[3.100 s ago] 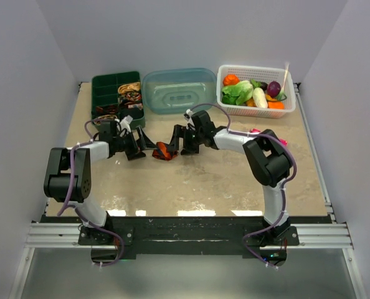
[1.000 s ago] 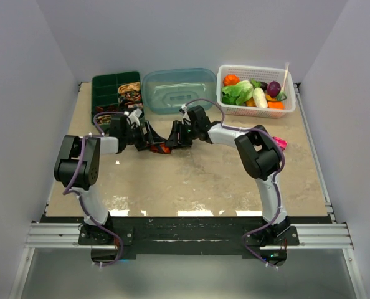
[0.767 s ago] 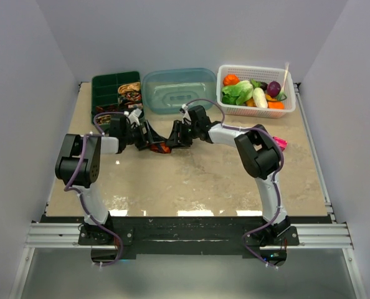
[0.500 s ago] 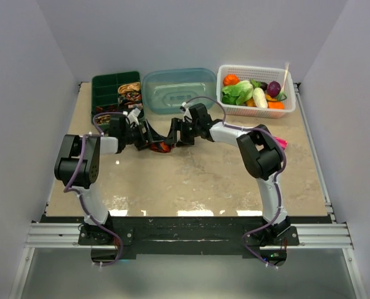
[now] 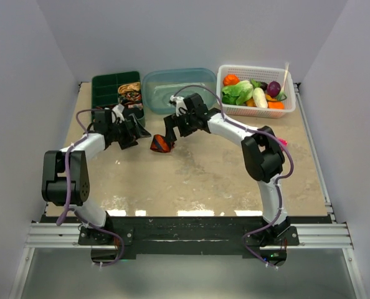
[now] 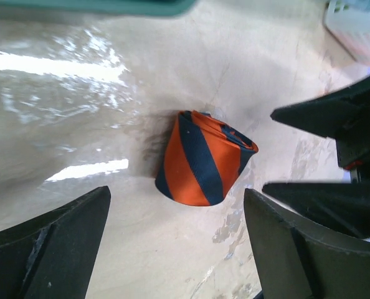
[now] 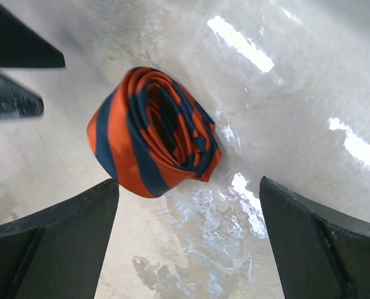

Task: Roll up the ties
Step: Pick up the tie at the center of the board.

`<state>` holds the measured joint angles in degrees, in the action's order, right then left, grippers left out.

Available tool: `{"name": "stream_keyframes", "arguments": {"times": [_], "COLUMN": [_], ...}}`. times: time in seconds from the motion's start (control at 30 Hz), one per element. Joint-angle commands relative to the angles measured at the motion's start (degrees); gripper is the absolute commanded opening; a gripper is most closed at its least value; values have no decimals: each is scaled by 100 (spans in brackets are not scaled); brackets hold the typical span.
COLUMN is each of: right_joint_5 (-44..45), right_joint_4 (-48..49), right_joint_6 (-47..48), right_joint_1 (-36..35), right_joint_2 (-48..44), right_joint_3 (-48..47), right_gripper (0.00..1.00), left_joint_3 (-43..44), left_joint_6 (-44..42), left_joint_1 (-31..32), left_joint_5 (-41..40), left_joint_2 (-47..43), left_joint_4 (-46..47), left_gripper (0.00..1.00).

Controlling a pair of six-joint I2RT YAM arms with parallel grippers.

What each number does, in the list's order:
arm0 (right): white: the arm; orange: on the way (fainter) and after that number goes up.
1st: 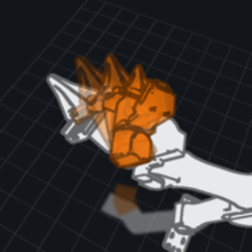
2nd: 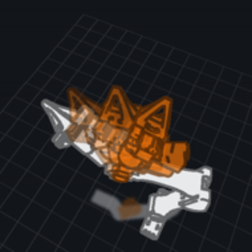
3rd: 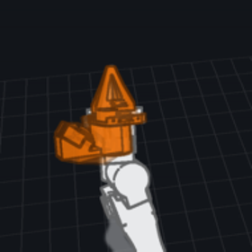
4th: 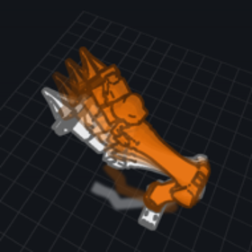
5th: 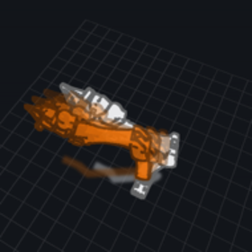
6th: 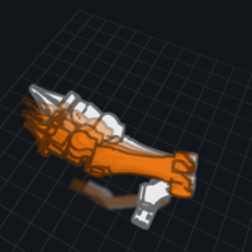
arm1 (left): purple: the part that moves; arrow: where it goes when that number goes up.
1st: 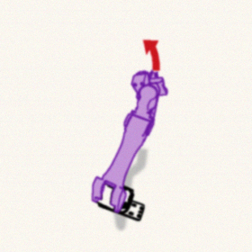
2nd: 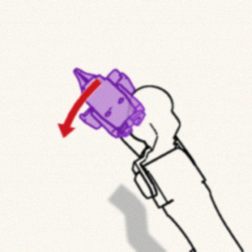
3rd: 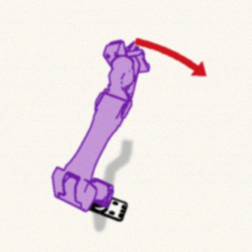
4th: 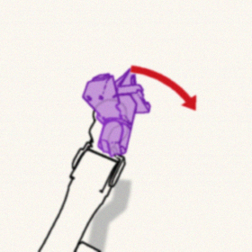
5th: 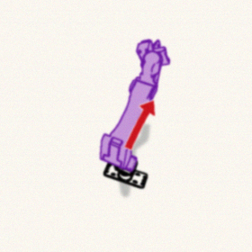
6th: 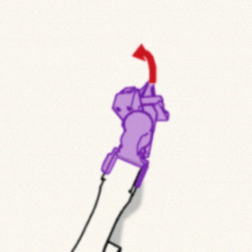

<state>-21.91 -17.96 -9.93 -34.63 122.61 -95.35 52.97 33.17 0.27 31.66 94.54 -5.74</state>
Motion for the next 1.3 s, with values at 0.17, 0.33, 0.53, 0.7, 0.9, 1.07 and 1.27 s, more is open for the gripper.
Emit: {"name": "stream_keyframes", "arguments": {"times": [0.17,0.33,0.53,0.7,0.9,1.07,1.27], "right_joint_5": [688,1293,1979,2182,2007,1954,1919], "right_joint_4": [-235,-471,-393,-384,-419,-252,-814], "right_joint_6": [1802,2346,2584,2751,2681,2715,2874], "right_joint_1": [-817,-1071,-1151,-1151,-1169,-1169,-1169], "right_joint_2": [26,360,519,554,256,202,931], "right_joint_3": [-625,-967,-1020,-1038,-1100,-1011,-1653], "right_gripper": [99,99,99,99,99,99,99], "left_joint_3": [460,407,319,284,275,284,249], "left_joint_6": [-381,-522,-636,-698,-733,-750,-794], "left_joint_1": [-704,-932,-1073,-1126,-1179,-1205,-1214], "left_joint_5": [525,692,727,754,745,789,815], "left_joint_2": [-287,-235,-296,-270,-252,-147,-59], "left_joint_4": [-569,-630,-692,-701,-701,-657,-683], "left_gripper": [93,93,92,92,92,91,91]}}
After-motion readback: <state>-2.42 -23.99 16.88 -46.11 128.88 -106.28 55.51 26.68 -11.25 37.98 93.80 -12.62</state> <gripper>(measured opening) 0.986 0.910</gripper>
